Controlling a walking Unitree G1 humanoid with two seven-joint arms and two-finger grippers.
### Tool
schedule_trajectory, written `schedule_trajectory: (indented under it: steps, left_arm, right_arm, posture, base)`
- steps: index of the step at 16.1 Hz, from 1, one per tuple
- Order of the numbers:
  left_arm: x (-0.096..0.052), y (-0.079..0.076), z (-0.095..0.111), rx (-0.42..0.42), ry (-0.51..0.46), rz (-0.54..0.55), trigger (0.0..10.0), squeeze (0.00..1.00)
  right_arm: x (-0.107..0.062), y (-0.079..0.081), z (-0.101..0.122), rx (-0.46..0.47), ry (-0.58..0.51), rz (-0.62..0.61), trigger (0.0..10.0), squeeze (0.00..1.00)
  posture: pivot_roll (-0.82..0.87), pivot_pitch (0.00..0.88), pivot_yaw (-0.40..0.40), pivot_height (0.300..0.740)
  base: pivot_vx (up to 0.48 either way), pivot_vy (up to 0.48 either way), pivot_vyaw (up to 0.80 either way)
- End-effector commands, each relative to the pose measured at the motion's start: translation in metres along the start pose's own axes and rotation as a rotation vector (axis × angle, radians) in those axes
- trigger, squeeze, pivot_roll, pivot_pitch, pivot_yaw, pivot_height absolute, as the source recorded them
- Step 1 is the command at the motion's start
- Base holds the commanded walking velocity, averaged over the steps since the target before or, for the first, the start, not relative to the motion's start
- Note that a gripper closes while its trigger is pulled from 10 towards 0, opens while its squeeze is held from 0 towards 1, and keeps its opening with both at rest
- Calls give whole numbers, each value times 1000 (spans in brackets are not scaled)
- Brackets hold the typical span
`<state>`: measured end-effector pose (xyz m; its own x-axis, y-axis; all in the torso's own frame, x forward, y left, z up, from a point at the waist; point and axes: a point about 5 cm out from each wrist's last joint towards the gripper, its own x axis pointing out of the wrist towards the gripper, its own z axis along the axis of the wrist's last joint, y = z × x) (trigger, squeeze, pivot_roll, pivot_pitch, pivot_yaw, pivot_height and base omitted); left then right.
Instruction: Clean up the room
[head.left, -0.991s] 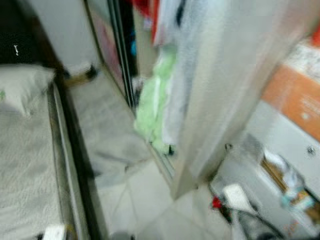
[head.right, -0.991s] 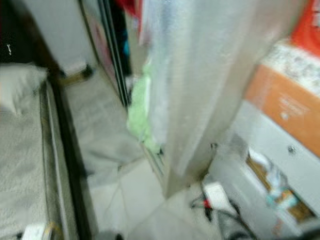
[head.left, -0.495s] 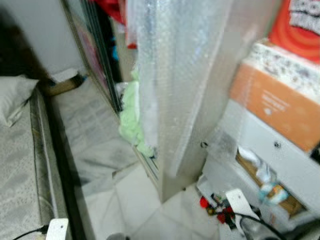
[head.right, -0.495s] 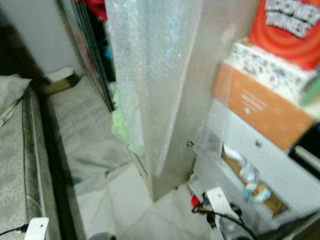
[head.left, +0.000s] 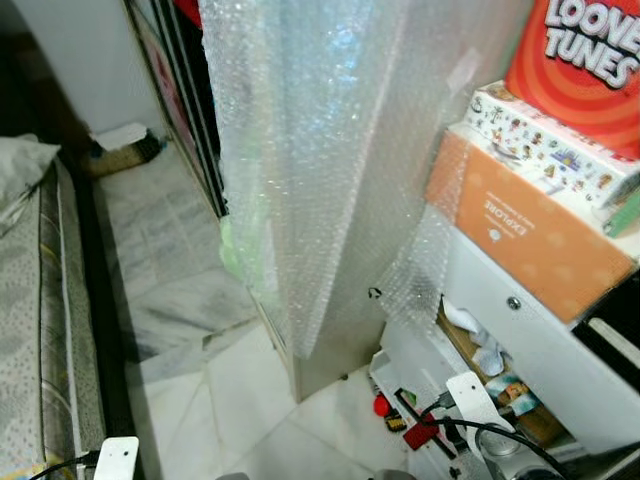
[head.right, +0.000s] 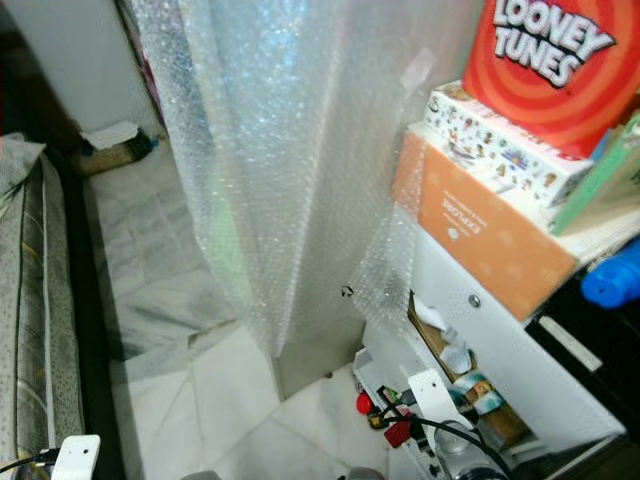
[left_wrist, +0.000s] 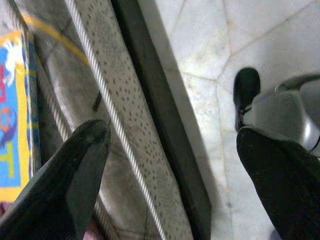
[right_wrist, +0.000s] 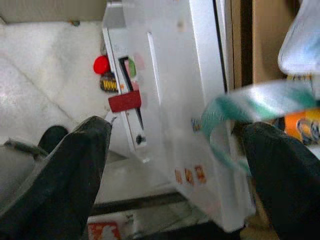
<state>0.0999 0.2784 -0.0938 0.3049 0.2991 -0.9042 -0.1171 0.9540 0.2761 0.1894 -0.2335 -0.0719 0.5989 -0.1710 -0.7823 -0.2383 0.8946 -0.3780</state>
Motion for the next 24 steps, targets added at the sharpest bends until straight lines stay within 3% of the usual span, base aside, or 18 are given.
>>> schedule_trajectory:
  steps: [1, 6, 9, 10, 11, 12, 15, 17, 19, 20, 21, 22, 24]
  left_arm:
    - [0, 6, -2, 20, 11, 12, 10000, 0]
    - [0, 6, 3, -1, -45, 38, 10000, 0]
    - [-1, 7, 6, -79, -100, 98, 10000, 0]
    - [-1, 12, 19, -133, -149, 114, 10000, 0]
    - [-8, 33, 82, -152, -317, 130, 10000, 0]
    - [-16, 38, 108, -154, -397, 112, 10000, 0]
    - [-30, 26, 115, -136, -469, 57, 10000, 0]
    - [-43, 15, 121, -61, -555, 39, 10000, 0]
    - [-54, 9, 120, -62, -567, 47, 10000, 0]
    - [-70, 6, 120, -59, -608, 44, 10000, 0]
    - [-76, 5, 120, -63, -619, 39, 10000, 0]
    - [-101, -1, 124, -23, -686, 14, 10000, 0]
    - [-132, -7, 140, -3, -813, 6, 10000, 0]
  right_arm:
    - [0, 2, 5, 4, -34, 8, 10000, 0]
    - [3, -32, 44, 144, -192, -27, 10000, 0]
    - [0, -53, 74, 222, -345, -23, 10000, 0]
    - [-3, -61, 86, 239, -414, -19, 10000, 0]
    - [-8, -65, 94, 247, -479, -9, 10000, 0]
    - [-11, -63, 95, 251, -506, 1, 10000, 0]
    - [-21, -51, 81, 284, -483, 58, 10000, 0]
    - [-43, -39, 66, 307, -479, 107, 10000, 0]
    - [-70, -31, 63, 261, -527, 128, 10000, 0]
    - [-93, -28, 65, 234, -591, 132, 10000, 0]
    - [-99, -27, 66, 228, -604, 133, 10000, 0]
    - [-119, -26, 71, 210, -655, 123, 10000, 0]
    - [-139, -31, 87, 228, -719, 87, 10000, 0]
  posture:
    - [-55, 20, -12, 740]
    - [-53, 13, -10, 740]
    - [-53, 14, -6, 740]
    - [-53, 14, -6, 740]
    - [-51, 16, -6, 740]
    - [-48, 17, -8, 740]
    - [-41, 28, -9, 740]
    - [-43, 33, -9, 740]
    - [-50, 41, -4, 740]
    - [-55, 48, -1, 740]
    - [-54, 49, -1, 740]
    - [-53, 56, 2, 740]
    - [-56, 60, 3, 740]
  base:
    - [0, 0, 0]
    - [0, 0, 0]
    - [0, 0, 0]
    - [0, 0, 0]
    - [0, 0, 0]
    - [0, 0, 0]
    - [0, 0, 0]
    - [0, 0, 0]
    - [0, 0, 0]
    - [0, 0, 0]
    - [0, 0, 0]
    - [0, 0, 0]
    - [0, 0, 0]
